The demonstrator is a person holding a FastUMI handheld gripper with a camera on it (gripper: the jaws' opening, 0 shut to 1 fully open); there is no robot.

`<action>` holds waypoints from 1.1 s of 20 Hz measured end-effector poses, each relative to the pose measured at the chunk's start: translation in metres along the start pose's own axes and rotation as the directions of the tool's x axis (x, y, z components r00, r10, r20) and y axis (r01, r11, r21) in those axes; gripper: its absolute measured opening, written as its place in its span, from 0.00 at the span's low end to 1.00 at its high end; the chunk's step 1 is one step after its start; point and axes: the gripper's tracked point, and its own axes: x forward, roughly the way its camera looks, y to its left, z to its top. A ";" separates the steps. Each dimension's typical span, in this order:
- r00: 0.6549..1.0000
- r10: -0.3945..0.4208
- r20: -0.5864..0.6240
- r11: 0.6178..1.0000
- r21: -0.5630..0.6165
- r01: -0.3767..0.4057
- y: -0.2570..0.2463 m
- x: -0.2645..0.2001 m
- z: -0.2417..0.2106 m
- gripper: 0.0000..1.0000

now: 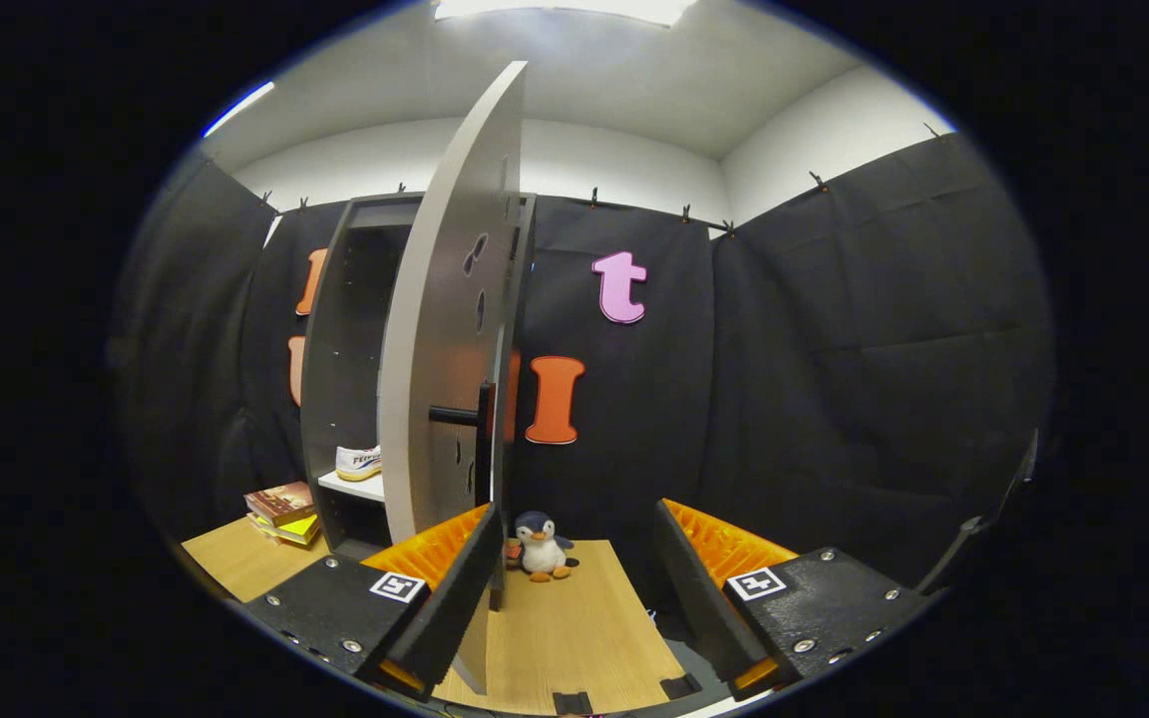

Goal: Open the shoe cabinet door, grab the shoes and put them into the shoe cabinet, then close the shoe cabinet door.

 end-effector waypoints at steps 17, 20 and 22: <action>0.984 0.168 -0.052 0.985 0.039 -0.166 0.067 0.003 -0.005 0.86; 0.964 0.259 -0.055 0.966 0.042 -0.257 0.107 0.004 -0.001 0.86; 0.947 0.315 -0.056 0.949 0.039 -0.313 0.138 0.006 0.001 0.86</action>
